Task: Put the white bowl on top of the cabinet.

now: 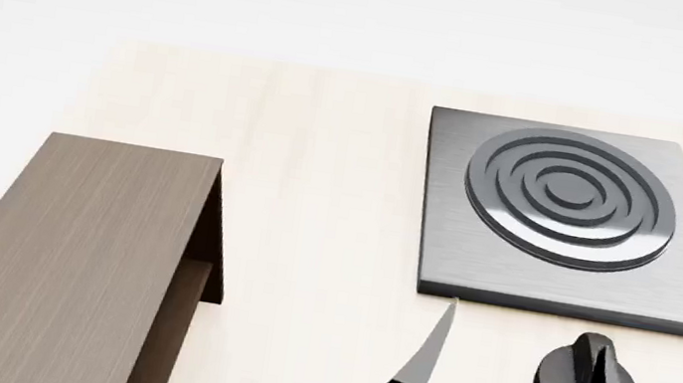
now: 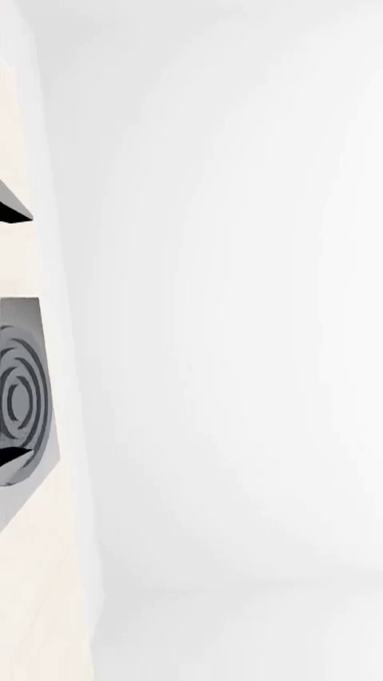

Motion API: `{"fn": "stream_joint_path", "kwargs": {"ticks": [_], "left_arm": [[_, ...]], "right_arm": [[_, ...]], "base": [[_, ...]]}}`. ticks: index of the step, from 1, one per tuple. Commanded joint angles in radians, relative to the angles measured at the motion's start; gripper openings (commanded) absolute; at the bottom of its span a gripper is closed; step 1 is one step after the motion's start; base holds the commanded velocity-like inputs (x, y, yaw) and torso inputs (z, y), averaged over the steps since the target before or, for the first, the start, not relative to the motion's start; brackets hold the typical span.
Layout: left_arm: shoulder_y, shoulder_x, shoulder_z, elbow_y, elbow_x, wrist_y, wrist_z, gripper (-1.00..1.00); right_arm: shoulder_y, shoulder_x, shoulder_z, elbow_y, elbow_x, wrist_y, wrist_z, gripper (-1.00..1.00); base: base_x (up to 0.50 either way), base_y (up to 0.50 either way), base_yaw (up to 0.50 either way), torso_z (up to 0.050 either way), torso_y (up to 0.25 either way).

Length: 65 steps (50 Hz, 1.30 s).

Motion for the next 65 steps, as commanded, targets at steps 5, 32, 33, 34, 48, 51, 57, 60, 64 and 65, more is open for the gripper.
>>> {"fn": "stream_joint_path", "kwargs": {"ticks": [5,32,33,34,48,51,57,60,64,65], "left_arm": [[0.003,-0.003,0.002,-0.007,-0.009,0.009,-0.001,1.00],[0.003,-0.007,0.006,-0.020,-0.020,0.019,-0.005,1.00],[0.003,-0.007,0.006,-0.020,-0.021,0.020,-0.005,1.00],[0.004,-0.007,0.006,-0.020,-0.021,0.020,-0.006,1.00],[0.003,-0.011,0.011,-0.026,-0.025,0.024,-0.009,1.00],[0.002,-0.012,0.012,-0.027,-0.025,0.025,-0.010,1.00],[0.002,-0.014,0.015,-0.029,-0.025,0.025,-0.012,1.00],[0.002,-0.014,0.016,-0.030,-0.026,0.026,-0.013,1.00],[0.003,-0.016,0.016,-0.032,-0.028,0.028,-0.013,1.00],[0.003,-0.016,0.016,-0.032,-0.029,0.029,-0.013,1.00]], "right_arm": [[0.114,0.001,0.077,-0.136,0.116,0.284,0.067,1.00],[0.406,0.002,0.477,-0.303,0.425,0.922,0.252,1.00],[0.410,0.005,0.486,-0.299,0.430,0.932,0.254,1.00],[0.417,0.002,0.509,-0.293,0.439,0.957,0.264,1.00],[0.507,-0.021,0.736,-0.304,0.571,1.142,0.314,1.00],[0.515,-0.021,0.781,-0.300,0.592,1.163,0.318,1.00],[0.532,-0.032,0.878,-0.301,0.632,1.211,0.341,1.00],[0.554,-0.029,0.926,-0.306,0.670,1.247,0.367,1.00],[0.556,-0.018,0.986,-0.284,0.786,1.253,0.460,1.00],[0.555,-0.012,0.993,-0.279,0.813,1.251,0.483,1.00]], "base": [[0.00,0.00,0.00,0.000,0.000],[0.00,0.00,0.00,0.000,0.000],[0.00,0.00,0.00,0.000,0.000],[0.00,0.00,0.00,0.000,0.000],[0.00,0.00,0.00,0.000,0.000],[0.00,0.00,0.00,0.000,0.000],[0.00,0.00,0.00,0.000,0.000],[0.00,0.00,0.00,0.000,0.000],[0.00,0.00,0.00,0.000,0.000],[0.00,0.00,0.00,0.000,0.000]]}}
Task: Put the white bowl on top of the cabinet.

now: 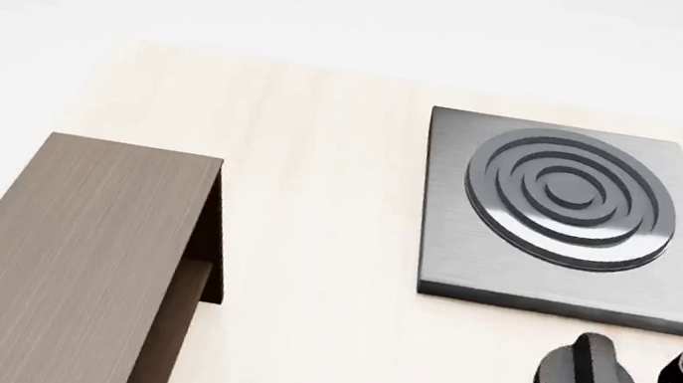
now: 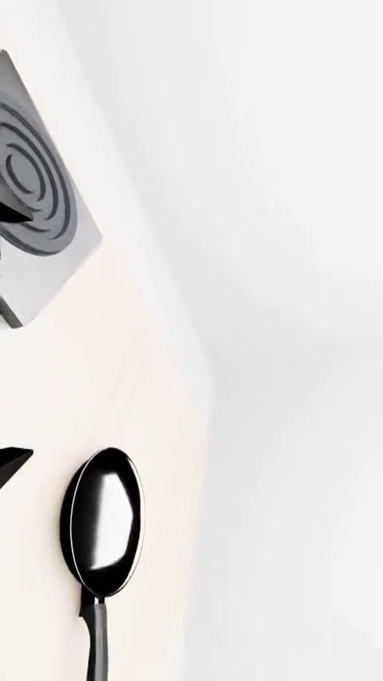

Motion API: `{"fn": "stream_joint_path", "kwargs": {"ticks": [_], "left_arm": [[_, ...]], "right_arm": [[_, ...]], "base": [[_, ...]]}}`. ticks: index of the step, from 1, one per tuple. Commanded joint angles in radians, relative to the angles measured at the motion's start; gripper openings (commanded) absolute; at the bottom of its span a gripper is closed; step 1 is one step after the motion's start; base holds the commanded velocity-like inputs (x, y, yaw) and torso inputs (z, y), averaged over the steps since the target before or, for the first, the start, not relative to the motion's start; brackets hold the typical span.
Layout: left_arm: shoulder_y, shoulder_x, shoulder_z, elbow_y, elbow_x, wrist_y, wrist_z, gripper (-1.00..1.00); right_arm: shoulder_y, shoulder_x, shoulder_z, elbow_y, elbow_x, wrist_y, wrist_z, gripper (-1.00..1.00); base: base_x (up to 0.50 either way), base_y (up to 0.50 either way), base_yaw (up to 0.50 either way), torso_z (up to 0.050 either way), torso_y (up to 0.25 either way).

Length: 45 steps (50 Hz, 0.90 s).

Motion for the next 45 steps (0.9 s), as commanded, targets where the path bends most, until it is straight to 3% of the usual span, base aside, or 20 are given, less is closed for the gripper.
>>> {"fn": "stream_joint_path", "kwargs": {"ticks": [1,11,15,26,34,45], "left_arm": [[0.000,-0.003,0.003,-0.004,-0.003,0.004,-0.003,1.00],[-0.001,-0.006,0.007,-0.005,-0.004,0.004,-0.006,1.00],[-0.002,-0.006,0.008,-0.007,-0.004,0.003,-0.008,1.00],[-0.007,-0.010,0.013,-0.014,-0.006,0.001,-0.009,1.00],[-0.004,-0.010,0.014,-0.015,-0.009,0.005,-0.009,1.00],[-0.002,-0.012,0.015,-0.012,-0.008,0.007,-0.013,1.00]], "right_arm": [[0.036,0.013,0.171,0.024,0.211,0.076,0.154,1.00],[0.034,0.078,0.215,0.099,0.523,0.067,0.462,1.00],[0.003,0.110,0.183,0.111,0.538,0.057,0.507,1.00],[-0.064,0.128,0.314,0.130,0.705,0.015,0.743,1.00],[-0.079,0.096,0.504,0.127,0.711,0.063,0.746,1.00],[-0.109,0.082,0.637,0.120,0.700,0.075,0.746,1.00]], "base": [[0.00,0.00,0.00,0.000,0.000],[0.00,0.00,0.00,0.000,0.000],[0.00,0.00,0.00,0.000,0.000],[0.00,0.00,0.00,0.000,0.000],[0.00,0.00,0.00,0.000,0.000],[0.00,0.00,0.00,0.000,0.000]]}}
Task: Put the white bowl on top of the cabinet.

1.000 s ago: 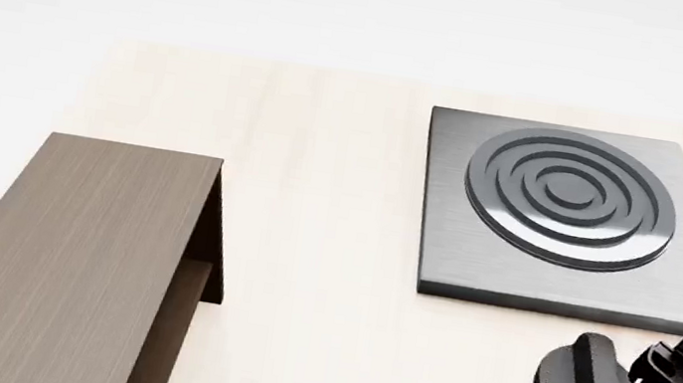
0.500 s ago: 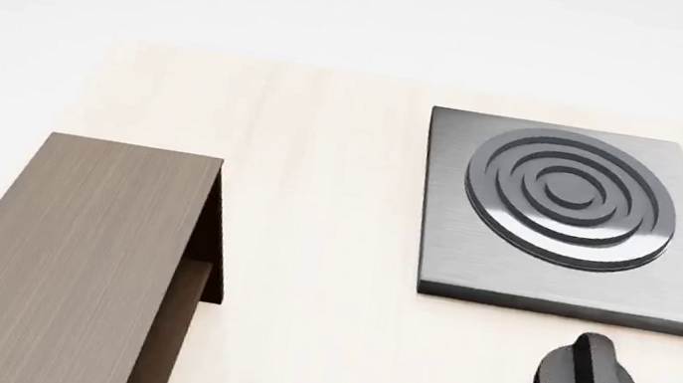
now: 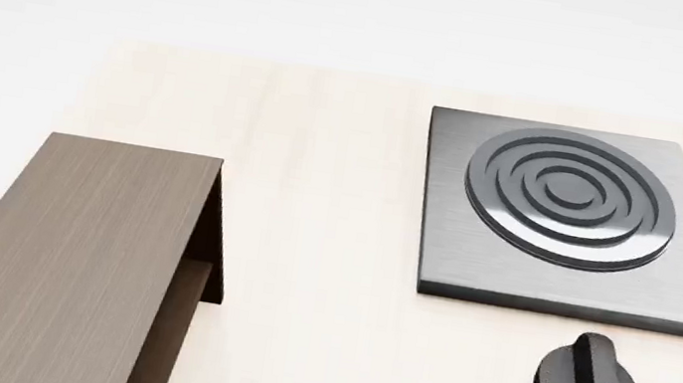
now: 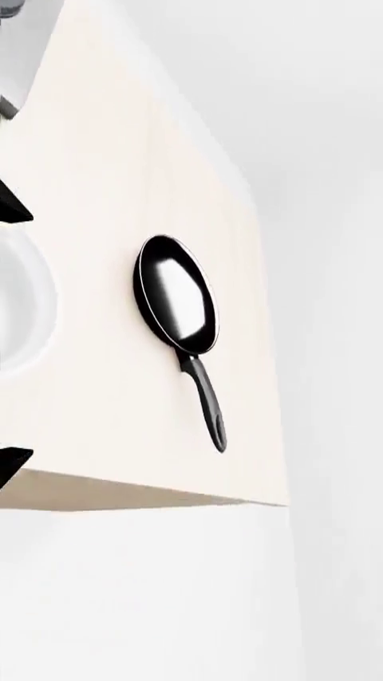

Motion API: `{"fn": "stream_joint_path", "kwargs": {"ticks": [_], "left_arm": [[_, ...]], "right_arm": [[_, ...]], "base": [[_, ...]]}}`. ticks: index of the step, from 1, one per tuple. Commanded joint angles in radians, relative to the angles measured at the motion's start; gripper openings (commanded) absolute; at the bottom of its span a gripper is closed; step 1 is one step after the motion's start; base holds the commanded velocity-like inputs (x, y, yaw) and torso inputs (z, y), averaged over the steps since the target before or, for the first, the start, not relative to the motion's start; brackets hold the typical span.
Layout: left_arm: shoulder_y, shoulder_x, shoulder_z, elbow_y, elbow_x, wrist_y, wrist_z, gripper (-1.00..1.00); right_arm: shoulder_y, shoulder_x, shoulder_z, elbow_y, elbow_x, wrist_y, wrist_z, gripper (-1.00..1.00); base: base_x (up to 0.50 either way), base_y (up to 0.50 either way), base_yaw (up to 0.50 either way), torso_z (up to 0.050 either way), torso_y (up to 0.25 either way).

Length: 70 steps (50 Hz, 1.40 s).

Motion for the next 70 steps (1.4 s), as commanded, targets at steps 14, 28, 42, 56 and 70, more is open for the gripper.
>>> {"fn": "stream_joint_path", "kwargs": {"ticks": [14,28,42,56,70], "left_arm": [[0.001,-0.004,0.004,-0.002,0.000,0.003,-0.005,1.00],[0.002,-0.005,0.006,-0.003,-0.002,0.007,-0.006,1.00],[0.002,-0.007,0.010,-0.002,0.001,0.005,-0.010,1.00],[-0.001,-0.010,0.012,-0.004,0.002,0.003,-0.013,1.00],[-0.001,-0.010,0.013,-0.008,0.001,0.006,-0.013,1.00]], "right_arm": [[-0.069,-0.015,0.229,0.001,0.059,0.003,0.035,1.00],[-0.060,-0.001,0.064,0.048,-0.008,0.018,0.035,1.00],[-0.017,0.007,-0.116,0.227,-0.135,0.019,0.036,1.00],[0.082,0.008,-0.232,0.372,-0.206,0.019,0.036,1.00],[0.105,-0.006,-0.203,0.416,-0.182,0.019,0.035,1.00]], "base": [[0.00,0.00,0.00,0.000,0.000],[0.00,0.00,0.00,0.000,0.000],[0.00,0.00,0.00,0.000,0.000],[0.00,0.00,0.00,0.000,0.000],[0.00,0.00,0.00,0.000,0.000]]}}
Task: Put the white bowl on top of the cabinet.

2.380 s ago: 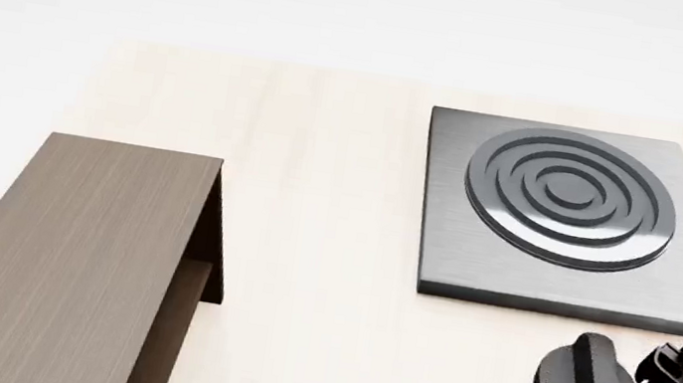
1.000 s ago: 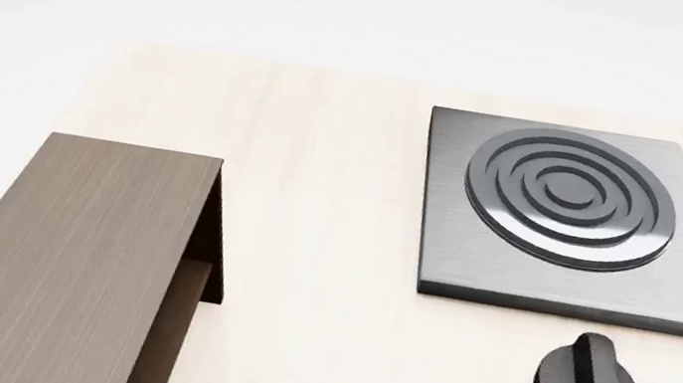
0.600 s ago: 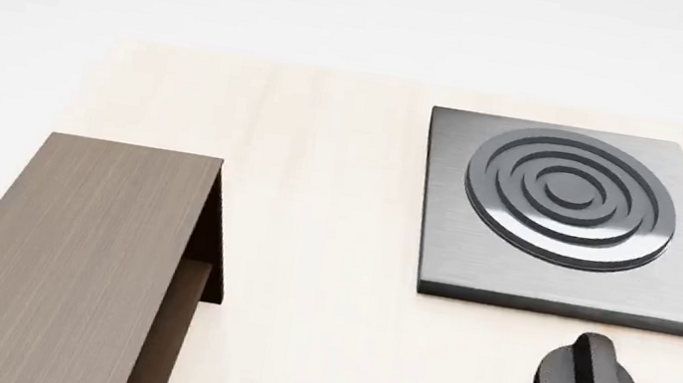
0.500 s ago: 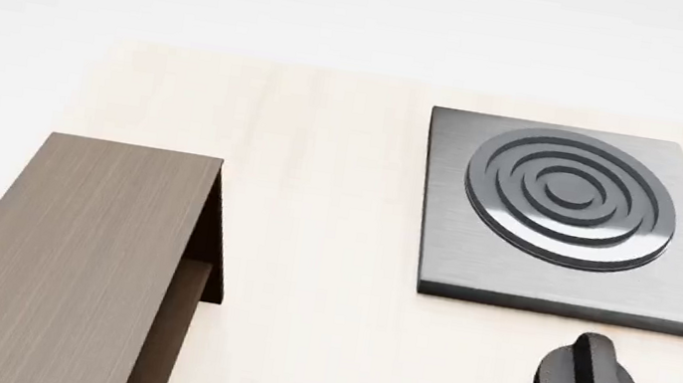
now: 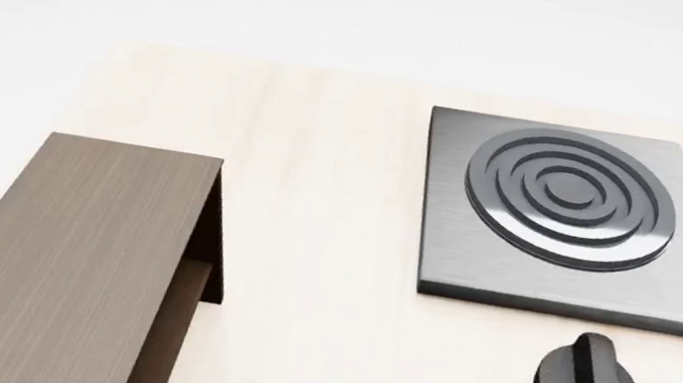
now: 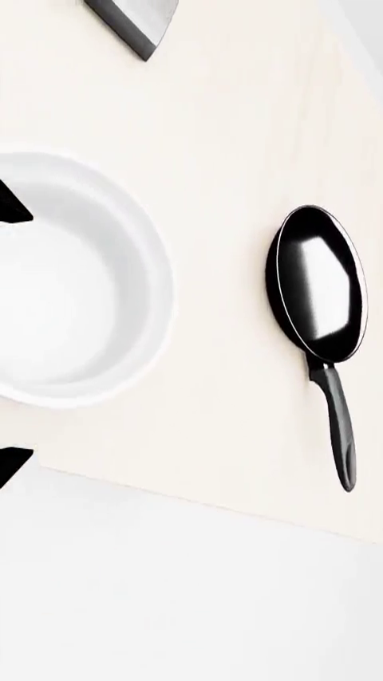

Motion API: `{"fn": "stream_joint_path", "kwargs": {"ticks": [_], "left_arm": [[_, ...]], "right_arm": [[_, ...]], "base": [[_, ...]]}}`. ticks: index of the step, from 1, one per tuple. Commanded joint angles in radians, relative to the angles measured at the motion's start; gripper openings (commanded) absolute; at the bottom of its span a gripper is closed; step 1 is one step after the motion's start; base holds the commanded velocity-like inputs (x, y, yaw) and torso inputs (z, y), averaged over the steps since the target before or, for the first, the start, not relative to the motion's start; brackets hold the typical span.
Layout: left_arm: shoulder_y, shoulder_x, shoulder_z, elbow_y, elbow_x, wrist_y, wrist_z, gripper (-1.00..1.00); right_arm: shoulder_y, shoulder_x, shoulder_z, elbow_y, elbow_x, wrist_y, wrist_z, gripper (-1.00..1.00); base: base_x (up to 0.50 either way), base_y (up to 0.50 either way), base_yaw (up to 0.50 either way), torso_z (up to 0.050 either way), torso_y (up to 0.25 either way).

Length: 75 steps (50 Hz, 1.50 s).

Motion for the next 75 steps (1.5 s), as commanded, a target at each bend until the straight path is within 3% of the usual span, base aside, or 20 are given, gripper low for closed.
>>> {"fn": "stream_joint_path", "kwargs": {"ticks": [1,22,46,75], "left_arm": [[-0.001,-0.001,0.002,-0.003,-0.001,0.001,-0.001,1.00],[0.001,-0.002,0.004,-0.003,0.003,0.001,-0.005,1.00],[-0.001,-0.005,0.007,-0.005,0.006,-0.003,-0.009,1.00],[-0.002,-0.007,0.010,-0.010,0.004,-0.001,-0.009,1.00]], "right_arm": [[0.030,-0.006,-0.004,0.053,-0.004,0.000,0.000,1.00],[0.008,0.002,0.076,0.100,-0.062,-0.050,-0.033,1.00],[-0.014,0.025,-0.078,0.288,-0.287,-0.259,-0.191,1.00],[-0.118,0.028,-0.042,0.437,-0.382,-0.407,-0.307,1.00]], "base": [[0.00,0.00,0.00,0.000,0.000],[0.00,0.00,0.00,0.000,0.000],[0.00,0.00,0.00,0.000,0.000],[0.00,0.00,0.00,0.000,0.000]]}}
